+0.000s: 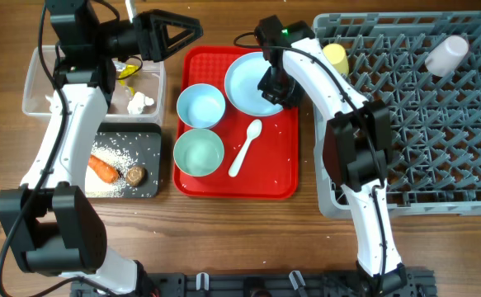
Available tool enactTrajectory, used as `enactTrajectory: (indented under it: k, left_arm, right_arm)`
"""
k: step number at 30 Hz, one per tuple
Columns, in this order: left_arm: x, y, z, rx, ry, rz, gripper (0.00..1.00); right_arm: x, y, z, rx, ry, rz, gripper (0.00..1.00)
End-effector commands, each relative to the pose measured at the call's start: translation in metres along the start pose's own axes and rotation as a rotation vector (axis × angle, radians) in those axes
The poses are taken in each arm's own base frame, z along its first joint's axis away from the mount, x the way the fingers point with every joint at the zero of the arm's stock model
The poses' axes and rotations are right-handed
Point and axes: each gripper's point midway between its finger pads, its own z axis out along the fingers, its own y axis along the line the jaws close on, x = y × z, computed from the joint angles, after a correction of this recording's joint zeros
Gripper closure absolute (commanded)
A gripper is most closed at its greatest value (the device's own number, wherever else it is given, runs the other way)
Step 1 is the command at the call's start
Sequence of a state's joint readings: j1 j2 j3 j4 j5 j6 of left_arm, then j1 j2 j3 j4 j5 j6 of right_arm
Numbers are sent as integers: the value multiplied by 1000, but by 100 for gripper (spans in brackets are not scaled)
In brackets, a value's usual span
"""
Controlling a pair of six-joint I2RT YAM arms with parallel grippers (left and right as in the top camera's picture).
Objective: Sort waste into correct bins and load items into the dishwasher rack
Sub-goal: 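Grasp the rim of the light blue plate with the right gripper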
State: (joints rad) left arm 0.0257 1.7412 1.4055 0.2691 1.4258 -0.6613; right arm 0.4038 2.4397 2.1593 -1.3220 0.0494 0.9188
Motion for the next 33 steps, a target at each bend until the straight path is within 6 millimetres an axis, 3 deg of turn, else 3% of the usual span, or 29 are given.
enactTrajectory:
  k: [1,18,23,28,33]
  left_arm:
    - [-2,3,-2,-5,-5,1,0]
    - [-2,3,-2,-5,-5,0,0]
    - [-2,3,-2,-5,-5,0,0]
    - [-2,3,-2,-5,-5,0,0]
    - [-2,3,-2,-5,-5,0,0]
  right_arm:
    - [0,-4,13,42,-5,-5,66]
    - [3,-7,27,54,2,-10,70]
    - [4,-7,40,45,9,-31,71]
    - [4,-7,40,45,8,-32,93]
    - [4,-7,40,44,9,-33,95]
